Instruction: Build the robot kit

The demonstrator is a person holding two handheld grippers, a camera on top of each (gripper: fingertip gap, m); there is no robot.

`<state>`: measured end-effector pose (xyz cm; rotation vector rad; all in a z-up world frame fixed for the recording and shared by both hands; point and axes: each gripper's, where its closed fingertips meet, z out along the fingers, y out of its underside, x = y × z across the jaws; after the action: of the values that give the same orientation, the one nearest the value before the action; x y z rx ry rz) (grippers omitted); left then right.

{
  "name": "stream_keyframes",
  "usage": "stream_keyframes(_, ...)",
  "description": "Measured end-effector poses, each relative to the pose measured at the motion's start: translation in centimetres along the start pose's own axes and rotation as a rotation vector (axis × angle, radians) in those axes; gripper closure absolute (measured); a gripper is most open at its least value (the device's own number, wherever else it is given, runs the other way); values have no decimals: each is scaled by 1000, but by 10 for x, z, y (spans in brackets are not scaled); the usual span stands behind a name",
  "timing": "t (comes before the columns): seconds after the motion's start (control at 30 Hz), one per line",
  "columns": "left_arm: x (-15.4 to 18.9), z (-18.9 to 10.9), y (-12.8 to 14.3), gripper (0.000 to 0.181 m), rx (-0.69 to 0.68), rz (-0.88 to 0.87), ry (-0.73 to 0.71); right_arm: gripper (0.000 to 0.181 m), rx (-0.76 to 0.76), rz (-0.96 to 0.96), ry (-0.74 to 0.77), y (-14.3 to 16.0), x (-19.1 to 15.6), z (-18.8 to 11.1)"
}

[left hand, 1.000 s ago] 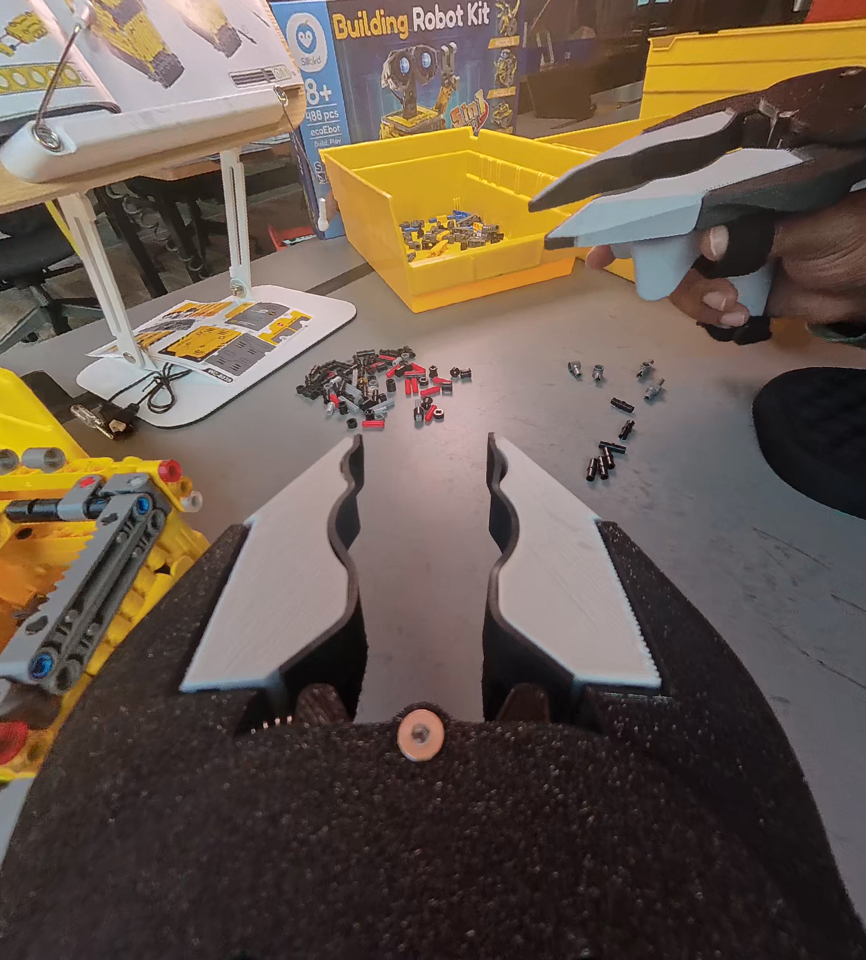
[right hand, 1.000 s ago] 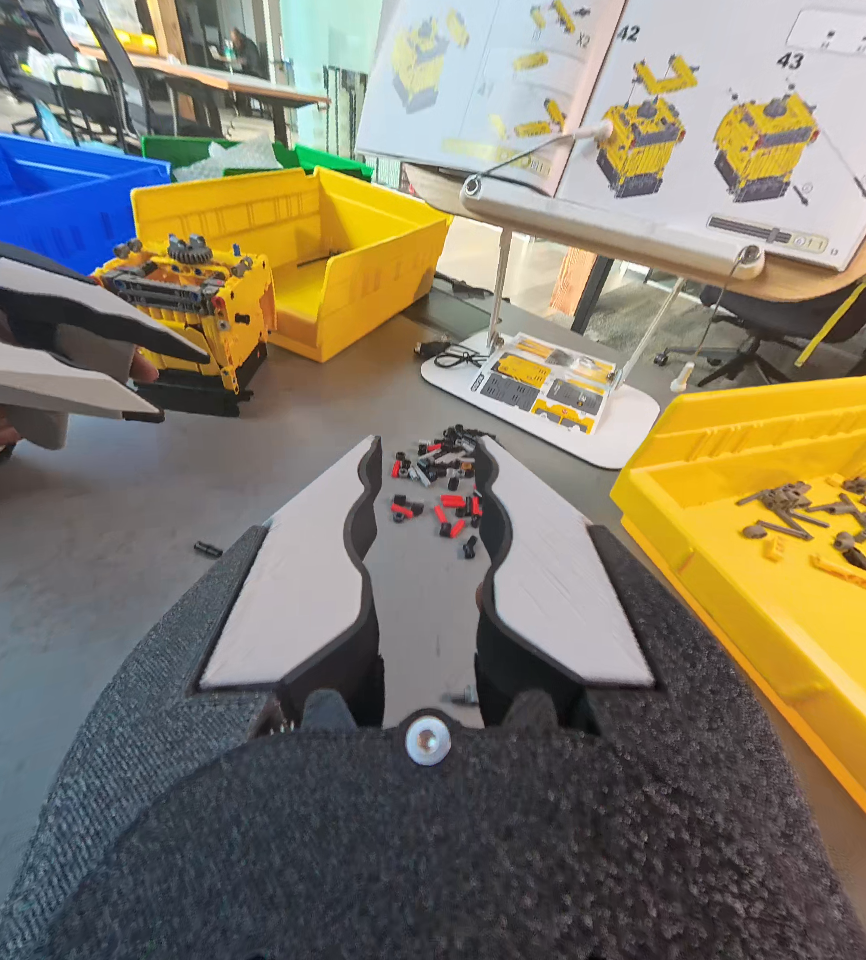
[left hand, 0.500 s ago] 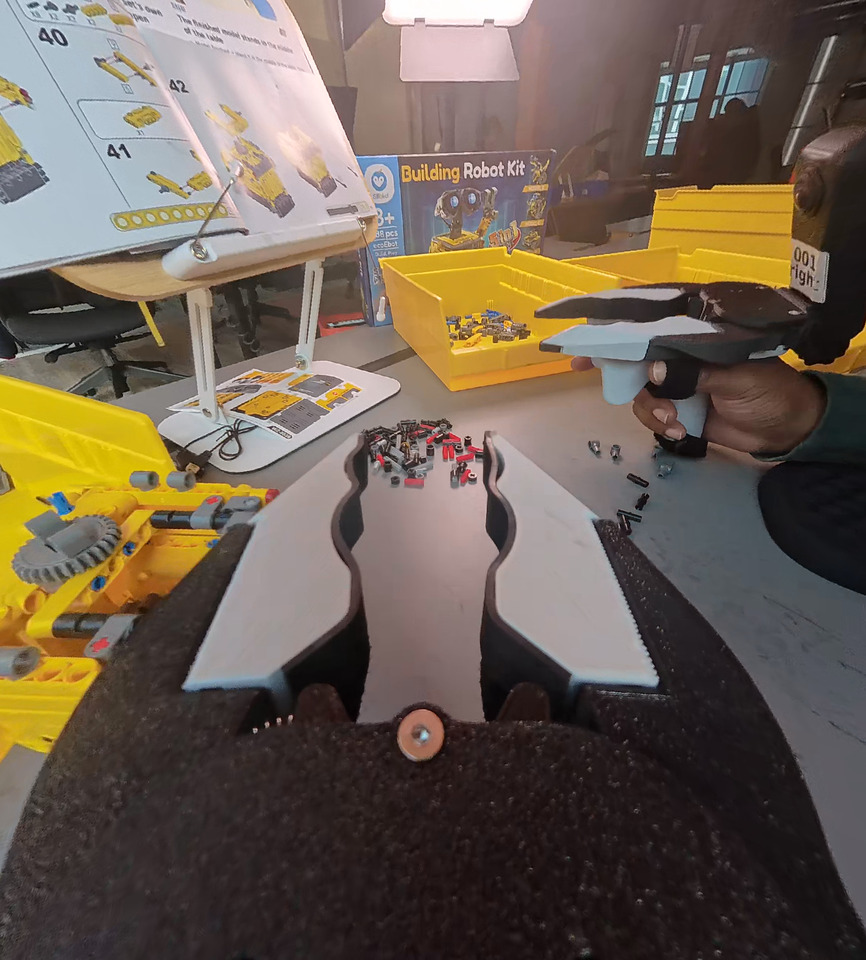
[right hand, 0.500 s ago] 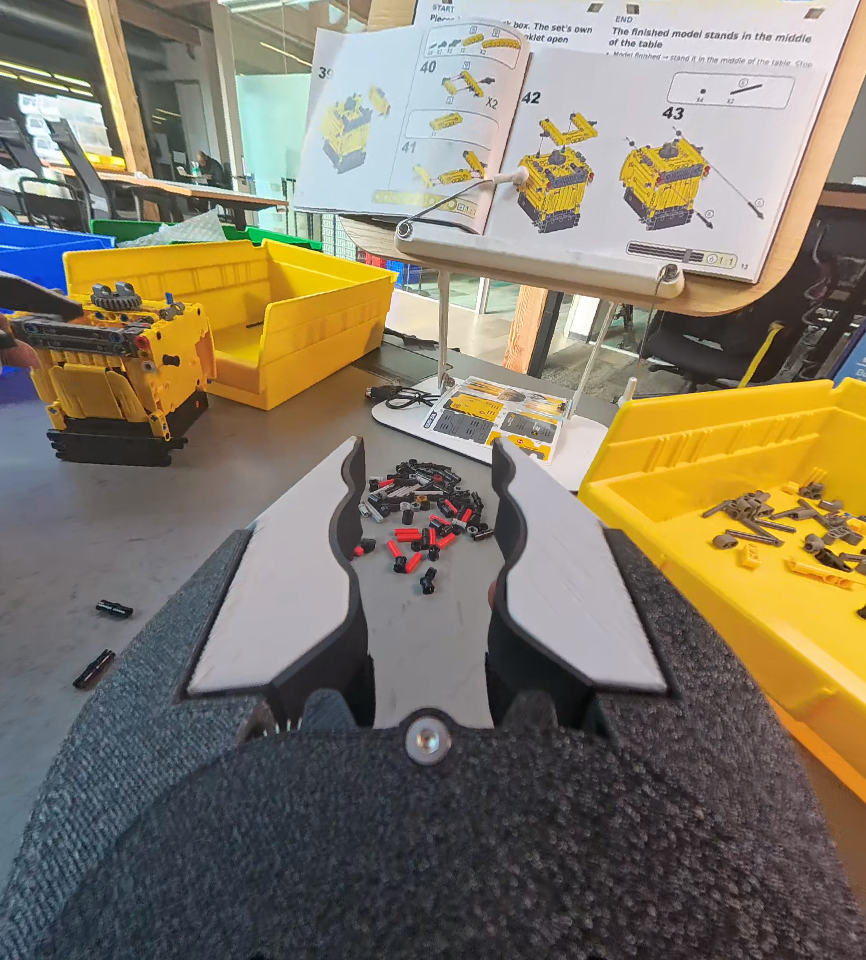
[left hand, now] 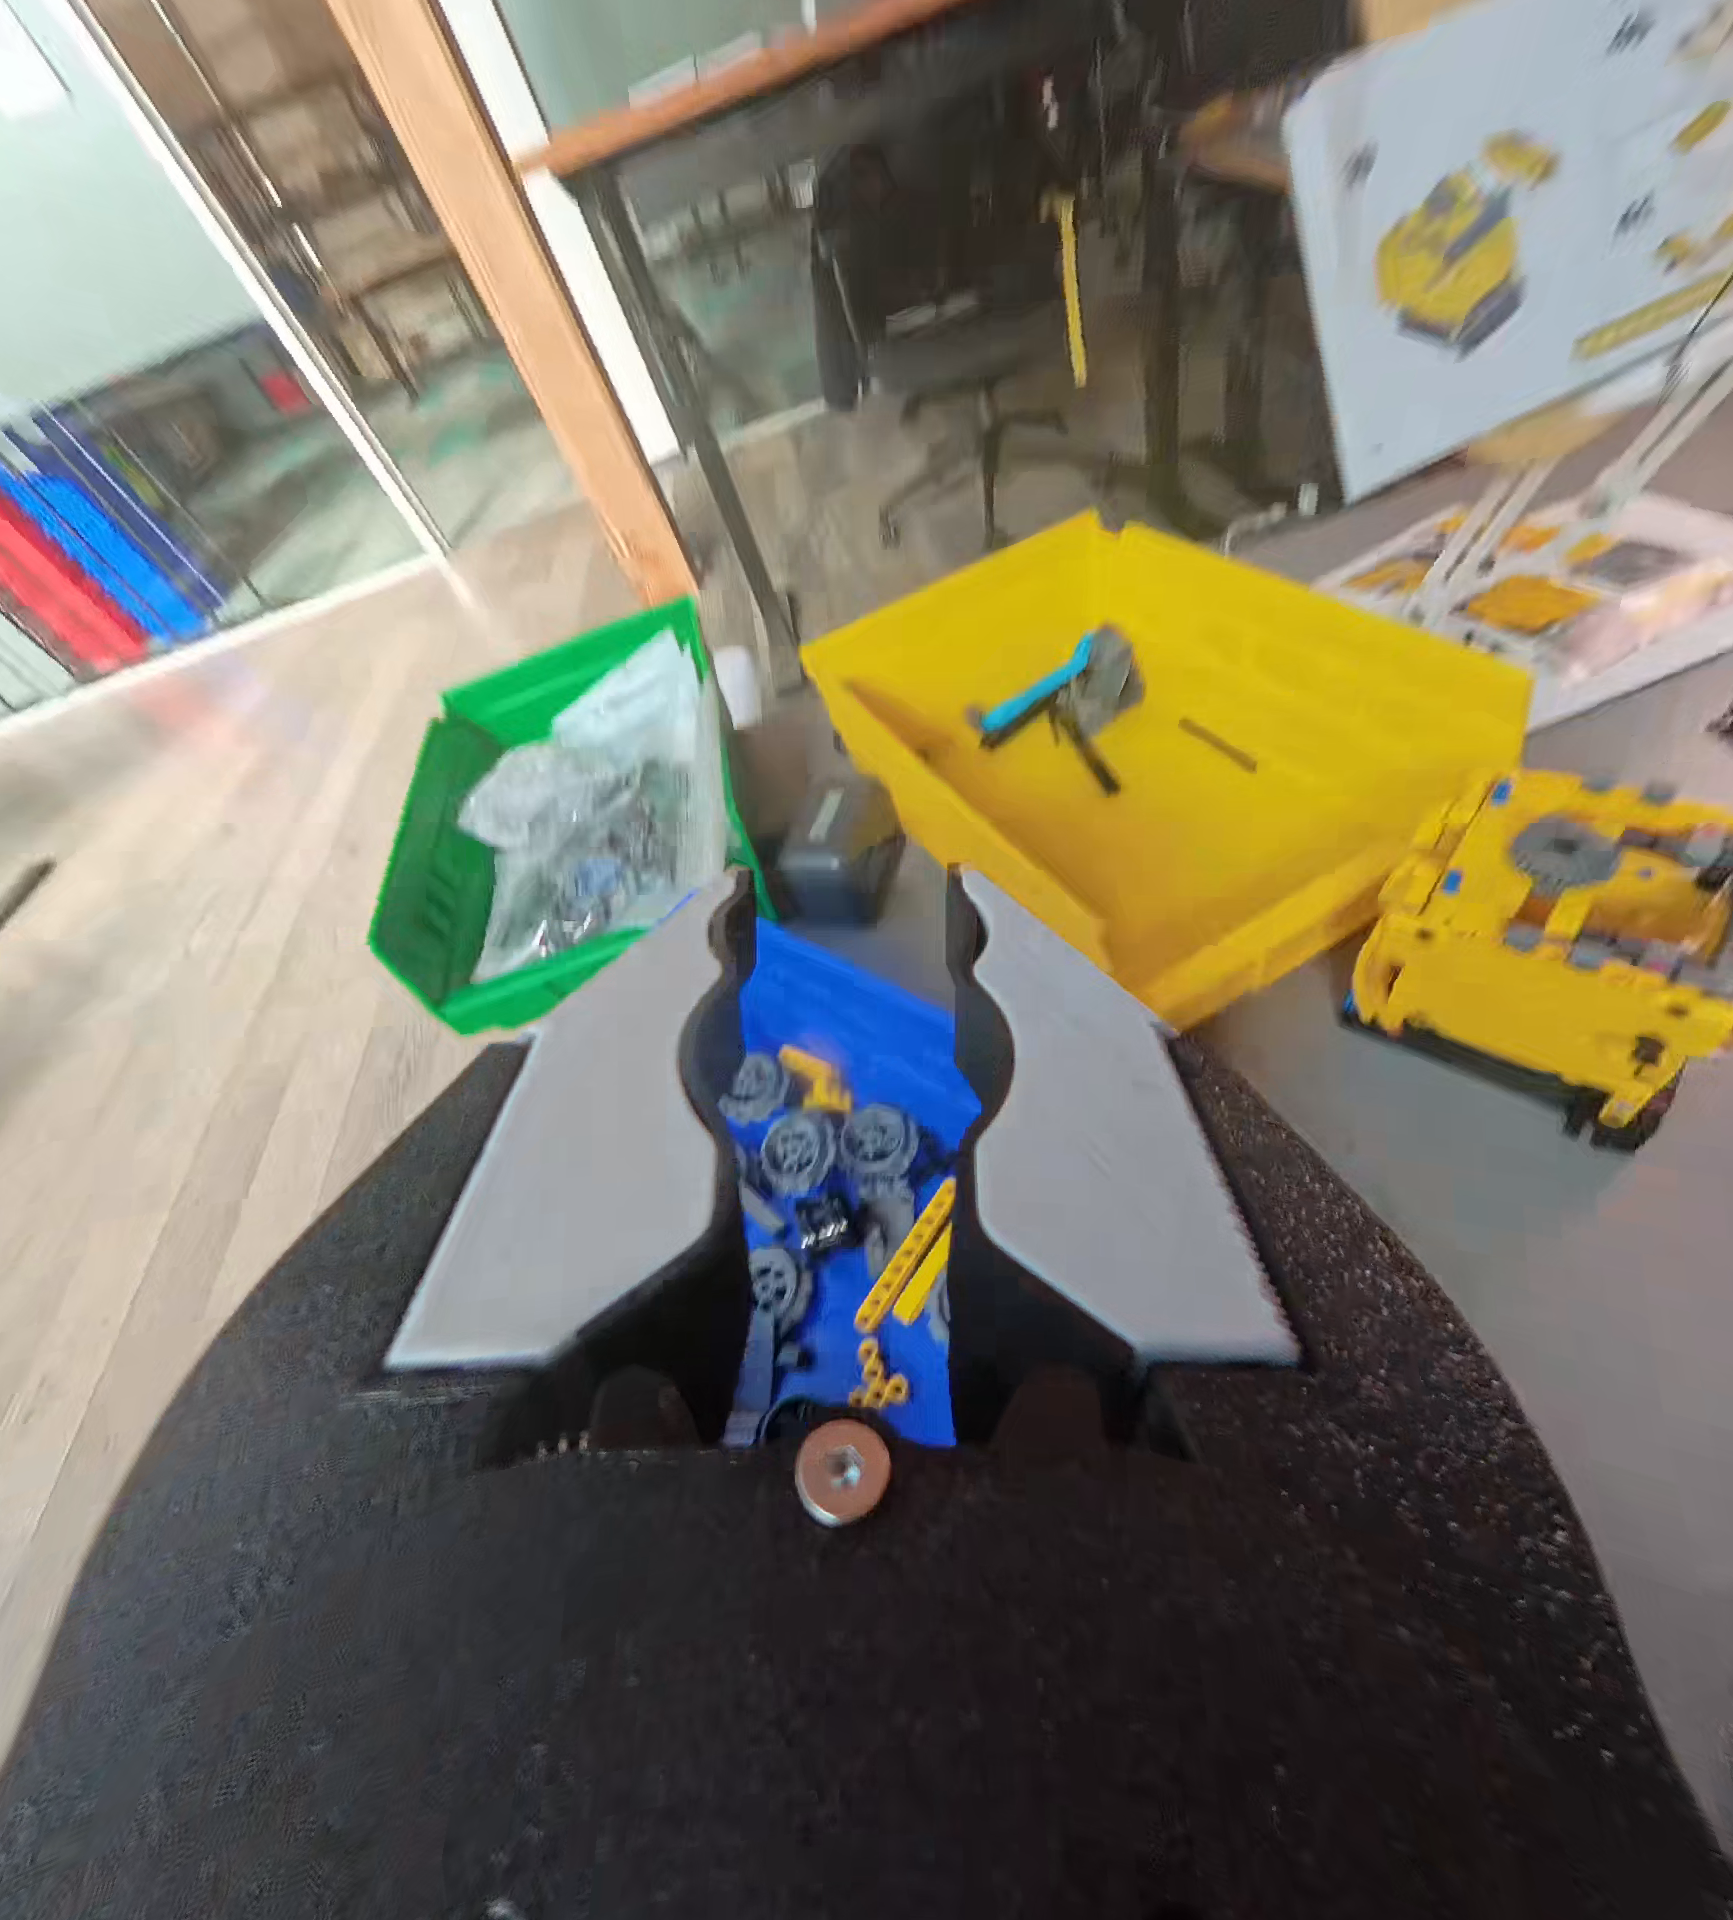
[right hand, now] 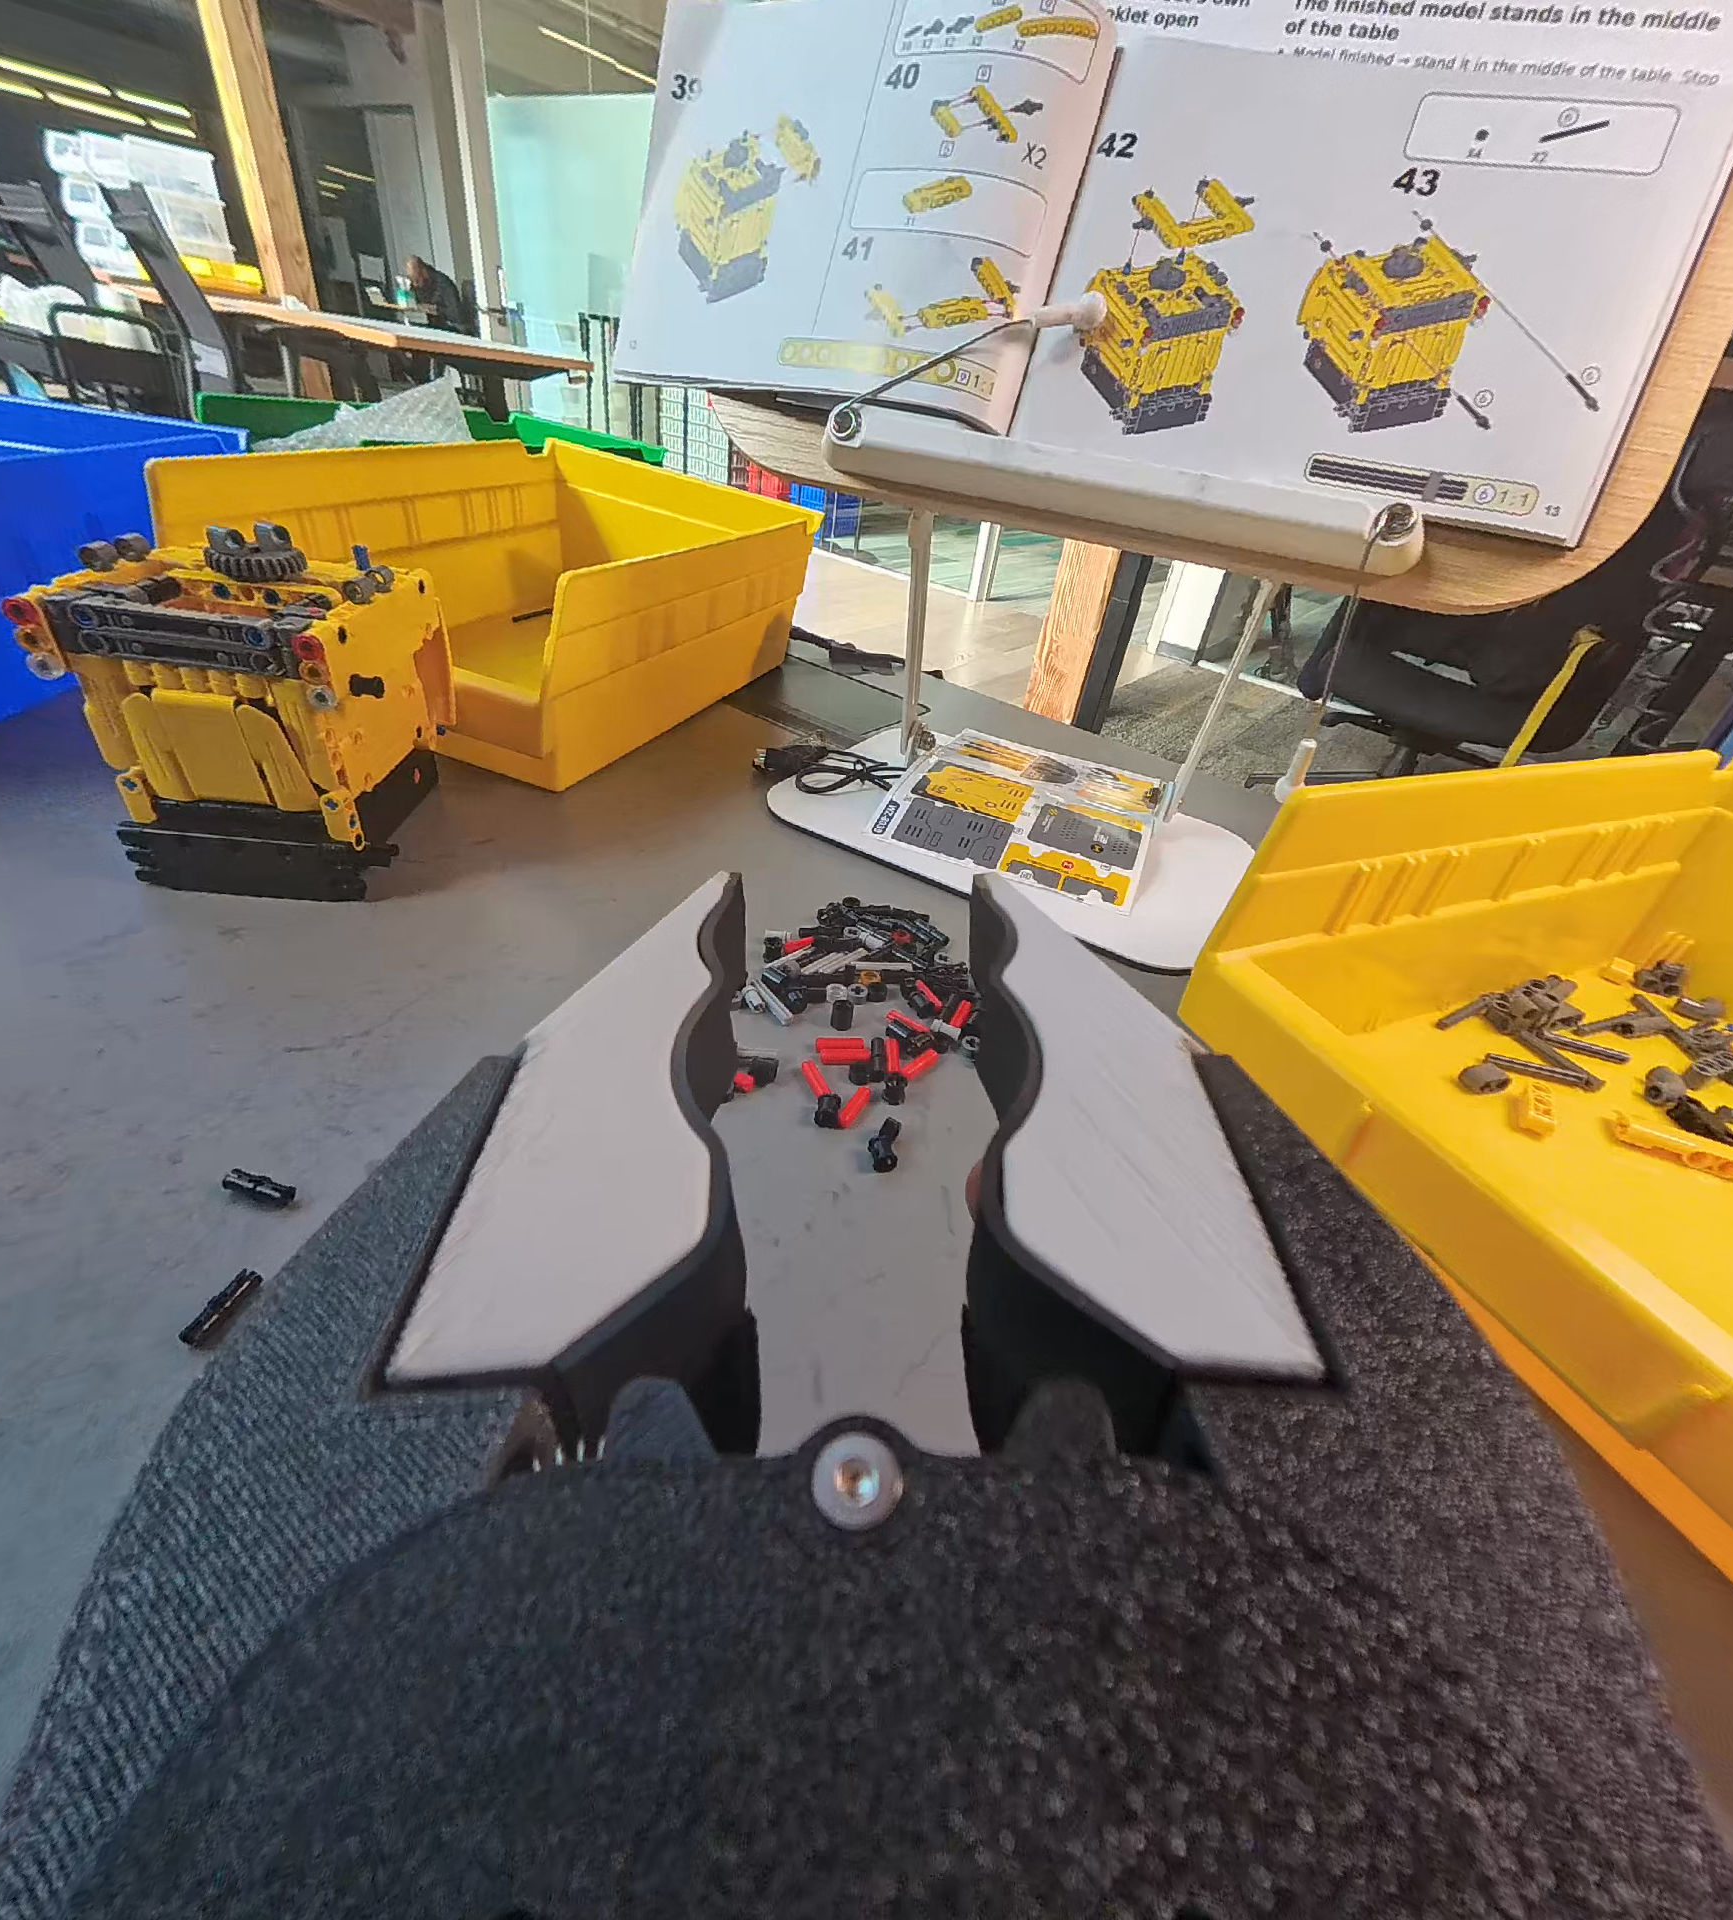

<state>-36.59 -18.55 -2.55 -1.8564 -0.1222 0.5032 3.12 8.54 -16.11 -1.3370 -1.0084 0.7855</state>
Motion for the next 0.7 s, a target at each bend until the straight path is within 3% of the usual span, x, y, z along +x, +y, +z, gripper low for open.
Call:
stream_keyframes(0.13, -38, 16, 84, 147, -415, 66, 133, 140, -12, -10, -3, 2, -2, 1)
stream_keyframes(0.2, -39, 20, 120, 146, -583, 94, 212, 141, -18, -19, -3, 3, -3, 2)
stream_keyframes(0.3, -30, 27, 154, 146, -745, 142, 307, 143, -26, -33, 1, 4, -3, 2)
stream_keyframes(0.5, -18, 42, 194, 148, -956, 258, 425, 145, -37, -89, 15, 7, -4, 3)
stream_keyframes(0.7, -58, 73, 193, 149, -997, 309, 306, 145, -41, -97, 40, 8, 1, 4)
